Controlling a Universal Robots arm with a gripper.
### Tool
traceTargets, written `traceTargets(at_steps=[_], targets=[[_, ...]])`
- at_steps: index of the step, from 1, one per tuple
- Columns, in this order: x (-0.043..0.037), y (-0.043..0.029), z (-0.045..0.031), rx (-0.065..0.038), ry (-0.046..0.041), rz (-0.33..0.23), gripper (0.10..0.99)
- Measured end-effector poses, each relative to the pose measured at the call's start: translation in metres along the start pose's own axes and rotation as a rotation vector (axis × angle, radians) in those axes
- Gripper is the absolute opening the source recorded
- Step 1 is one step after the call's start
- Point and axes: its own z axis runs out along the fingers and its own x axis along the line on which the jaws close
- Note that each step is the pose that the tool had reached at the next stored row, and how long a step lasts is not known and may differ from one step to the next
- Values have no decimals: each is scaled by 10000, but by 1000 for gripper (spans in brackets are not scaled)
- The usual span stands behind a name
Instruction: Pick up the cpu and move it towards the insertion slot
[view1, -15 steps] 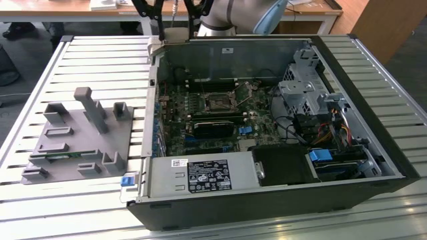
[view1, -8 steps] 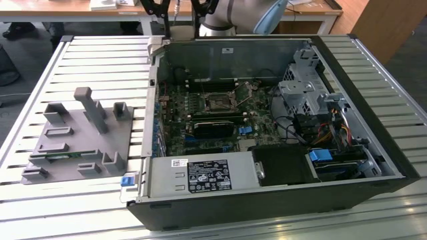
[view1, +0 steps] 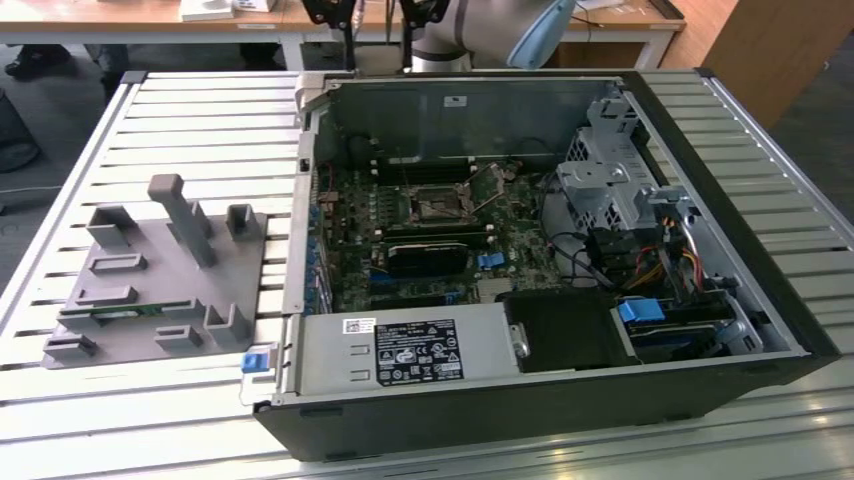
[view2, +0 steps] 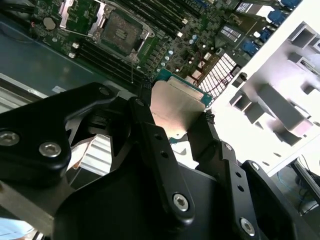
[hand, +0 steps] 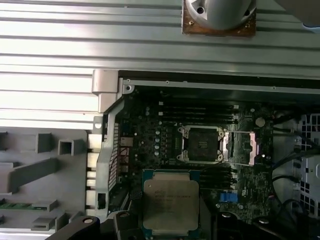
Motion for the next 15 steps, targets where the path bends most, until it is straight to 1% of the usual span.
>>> traceTargets(at_steps=[2, 10, 15], targets=[[-48, 34, 3, -1, 1, 0, 537], [-177, 122, 11, -9, 0, 0, 537], [-255, 164, 17, -19, 0, 0, 537]])
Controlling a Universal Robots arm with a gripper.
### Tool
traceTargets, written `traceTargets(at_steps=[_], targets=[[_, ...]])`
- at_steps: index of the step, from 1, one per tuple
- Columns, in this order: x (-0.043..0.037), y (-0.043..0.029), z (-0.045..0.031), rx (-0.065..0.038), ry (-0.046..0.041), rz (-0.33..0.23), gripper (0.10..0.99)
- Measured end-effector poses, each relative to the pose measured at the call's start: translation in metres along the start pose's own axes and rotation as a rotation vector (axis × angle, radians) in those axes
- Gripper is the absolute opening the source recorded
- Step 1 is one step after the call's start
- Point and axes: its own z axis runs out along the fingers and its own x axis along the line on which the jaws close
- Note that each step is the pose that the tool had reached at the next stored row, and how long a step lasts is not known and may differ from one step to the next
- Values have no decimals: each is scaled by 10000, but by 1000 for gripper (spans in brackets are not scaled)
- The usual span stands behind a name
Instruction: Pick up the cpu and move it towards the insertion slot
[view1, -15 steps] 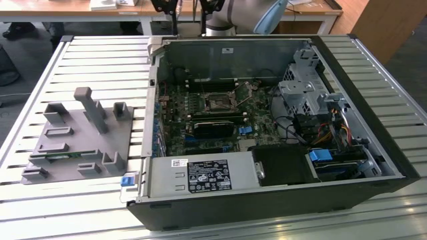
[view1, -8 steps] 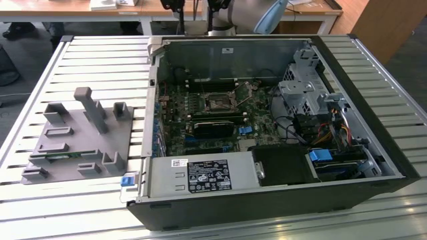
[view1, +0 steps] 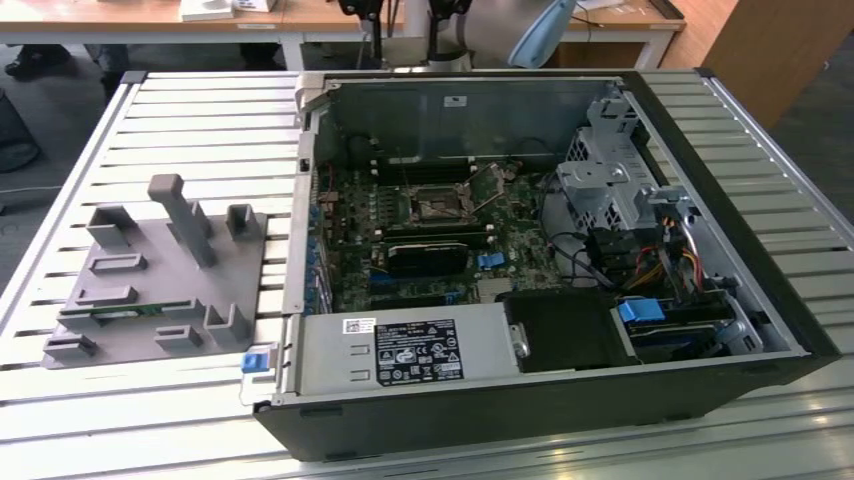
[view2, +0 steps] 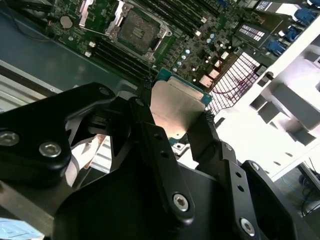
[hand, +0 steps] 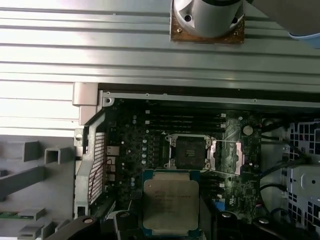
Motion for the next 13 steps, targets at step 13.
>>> traceTargets(at_steps=[13], targets=[[-200, 86, 12, -34, 0, 0, 537]])
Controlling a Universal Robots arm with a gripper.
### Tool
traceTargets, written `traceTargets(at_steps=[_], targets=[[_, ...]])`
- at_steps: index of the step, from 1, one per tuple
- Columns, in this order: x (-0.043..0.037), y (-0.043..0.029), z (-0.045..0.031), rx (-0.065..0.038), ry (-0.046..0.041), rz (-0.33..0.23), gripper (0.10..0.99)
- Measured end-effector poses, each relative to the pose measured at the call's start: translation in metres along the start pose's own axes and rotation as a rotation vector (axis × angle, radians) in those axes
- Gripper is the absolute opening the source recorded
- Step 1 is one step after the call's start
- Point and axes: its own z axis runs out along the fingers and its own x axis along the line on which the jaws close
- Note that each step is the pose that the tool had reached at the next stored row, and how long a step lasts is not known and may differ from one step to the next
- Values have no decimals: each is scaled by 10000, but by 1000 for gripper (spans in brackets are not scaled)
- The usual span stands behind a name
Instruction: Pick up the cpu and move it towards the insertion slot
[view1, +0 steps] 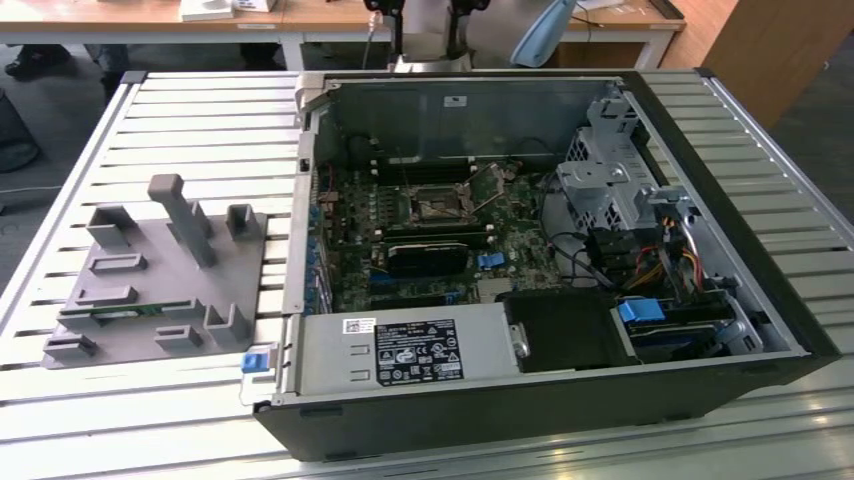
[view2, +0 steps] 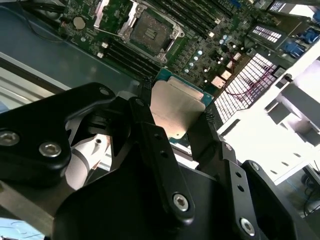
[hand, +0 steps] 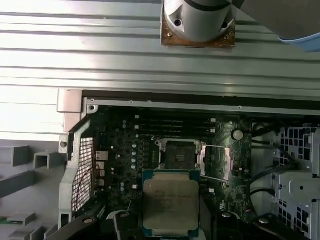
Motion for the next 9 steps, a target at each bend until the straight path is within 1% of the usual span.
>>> traceTargets(at_steps=[4, 9], targets=[[-44, 31, 5, -4, -1, 0, 537], [-67, 129, 24, -3, 0, 1, 537]])
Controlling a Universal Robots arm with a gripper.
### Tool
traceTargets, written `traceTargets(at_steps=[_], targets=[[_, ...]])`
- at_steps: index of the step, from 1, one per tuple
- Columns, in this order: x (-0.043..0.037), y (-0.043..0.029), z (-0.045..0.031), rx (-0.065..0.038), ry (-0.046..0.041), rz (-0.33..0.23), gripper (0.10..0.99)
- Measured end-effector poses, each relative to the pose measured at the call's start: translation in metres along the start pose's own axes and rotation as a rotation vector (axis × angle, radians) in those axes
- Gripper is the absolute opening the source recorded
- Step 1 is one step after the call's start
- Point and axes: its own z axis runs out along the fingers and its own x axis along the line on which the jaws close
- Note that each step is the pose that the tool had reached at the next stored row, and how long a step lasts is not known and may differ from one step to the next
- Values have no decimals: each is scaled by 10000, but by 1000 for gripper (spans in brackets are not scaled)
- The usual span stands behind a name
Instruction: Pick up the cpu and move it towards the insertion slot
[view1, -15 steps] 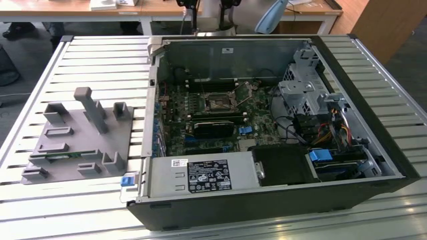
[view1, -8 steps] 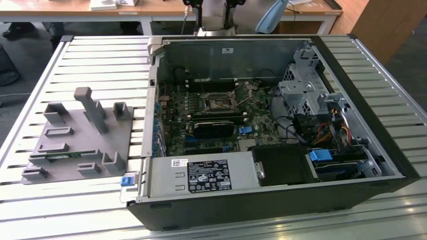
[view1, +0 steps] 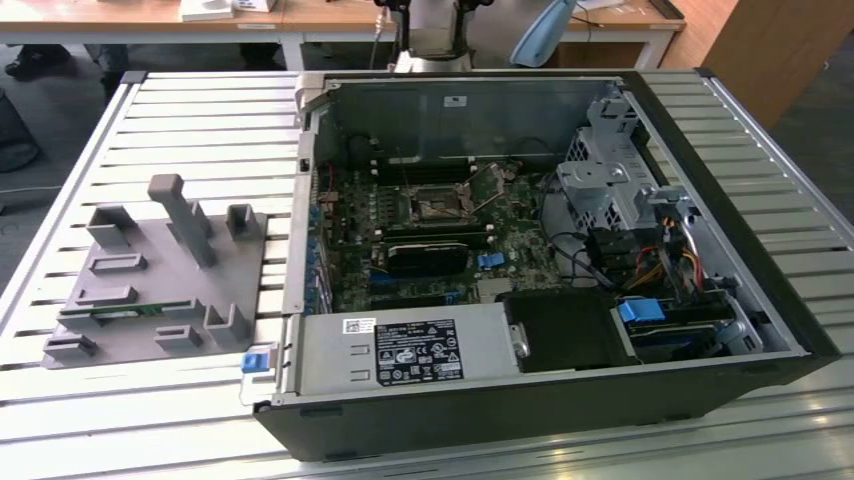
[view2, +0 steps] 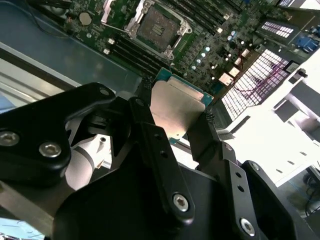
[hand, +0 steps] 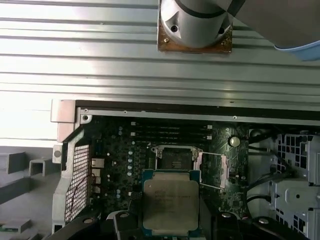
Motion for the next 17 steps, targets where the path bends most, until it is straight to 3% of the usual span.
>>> traceTargets(at_steps=[8, 17], targets=[[-31, 83, 29, 0, -1, 11, 537], [-159, 102, 47, -1, -8, 59, 537]])
